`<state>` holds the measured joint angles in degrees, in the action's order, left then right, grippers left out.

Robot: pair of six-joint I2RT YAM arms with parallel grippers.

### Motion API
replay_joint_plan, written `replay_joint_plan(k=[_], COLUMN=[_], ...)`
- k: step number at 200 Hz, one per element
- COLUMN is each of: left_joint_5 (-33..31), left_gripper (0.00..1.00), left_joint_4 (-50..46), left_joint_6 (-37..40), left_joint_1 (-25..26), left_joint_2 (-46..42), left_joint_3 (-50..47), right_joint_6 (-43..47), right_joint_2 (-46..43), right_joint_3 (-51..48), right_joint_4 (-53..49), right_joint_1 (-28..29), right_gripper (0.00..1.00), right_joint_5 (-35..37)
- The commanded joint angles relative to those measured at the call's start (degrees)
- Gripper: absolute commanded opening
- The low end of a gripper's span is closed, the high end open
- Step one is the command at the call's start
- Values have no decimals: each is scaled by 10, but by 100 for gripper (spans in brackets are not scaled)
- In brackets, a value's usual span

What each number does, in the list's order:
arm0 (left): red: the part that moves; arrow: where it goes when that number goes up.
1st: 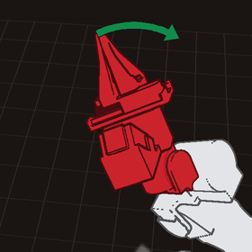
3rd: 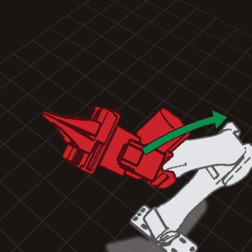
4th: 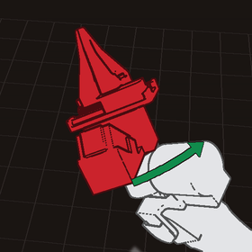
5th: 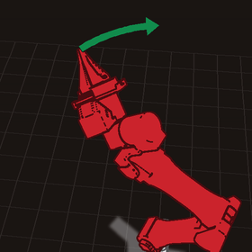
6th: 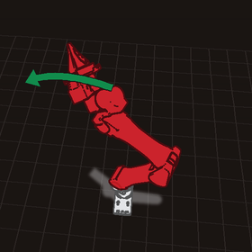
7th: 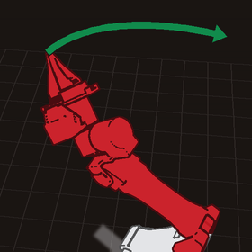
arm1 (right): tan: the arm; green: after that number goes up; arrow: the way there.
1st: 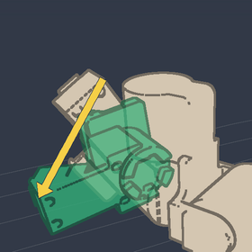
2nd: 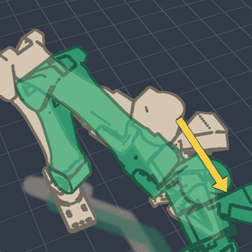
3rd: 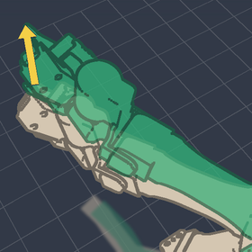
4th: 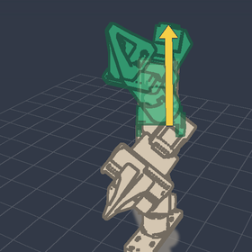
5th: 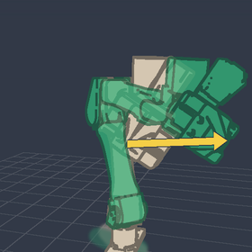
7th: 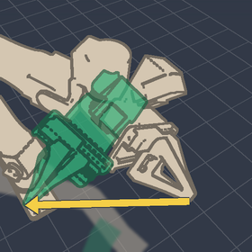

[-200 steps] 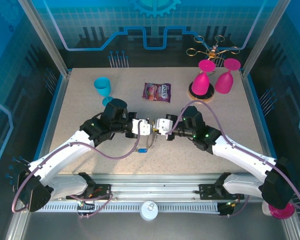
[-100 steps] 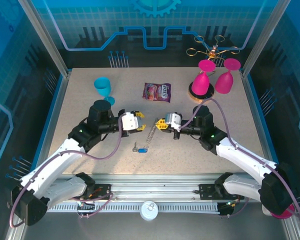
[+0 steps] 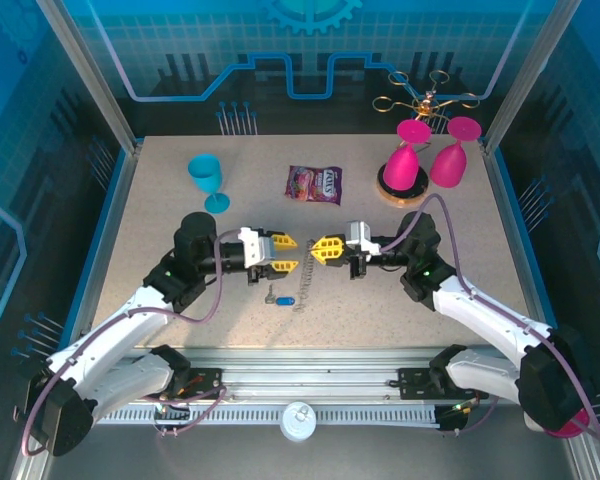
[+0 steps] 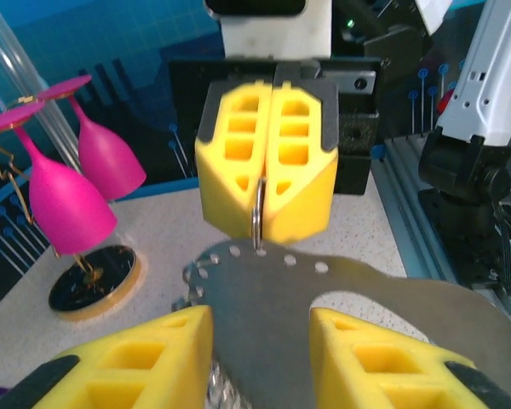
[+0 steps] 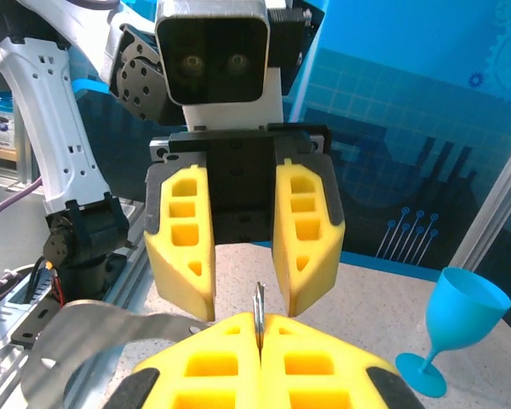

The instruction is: Put the keys on the keyring

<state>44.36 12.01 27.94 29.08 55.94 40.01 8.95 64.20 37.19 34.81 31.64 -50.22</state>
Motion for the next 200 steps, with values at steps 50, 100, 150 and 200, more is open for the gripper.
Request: replay_joint_plan(k=[50, 100, 150, 200], left_joint_5=[64, 65, 68, 35], left_gripper=[28, 22, 9, 0], left_joint_4=[60, 68, 65, 4], left_joint_6=[-47, -56, -53, 18], left_joint_1=[0, -1, 0, 0], left_joint_2=[14, 30, 42, 34], left_joint_3=[1, 3, 7, 21], right_joint_6=[9, 4, -11, -5], right_joint_2=[17, 30, 49, 44], right_joint_3=[9, 13, 16, 8], right_joint_4=[24, 40, 72, 48], right_joint_1=[22, 31, 37, 31], right_gripper=[0, 0, 0, 27], right_joint_5=[-7, -7, -7, 53])
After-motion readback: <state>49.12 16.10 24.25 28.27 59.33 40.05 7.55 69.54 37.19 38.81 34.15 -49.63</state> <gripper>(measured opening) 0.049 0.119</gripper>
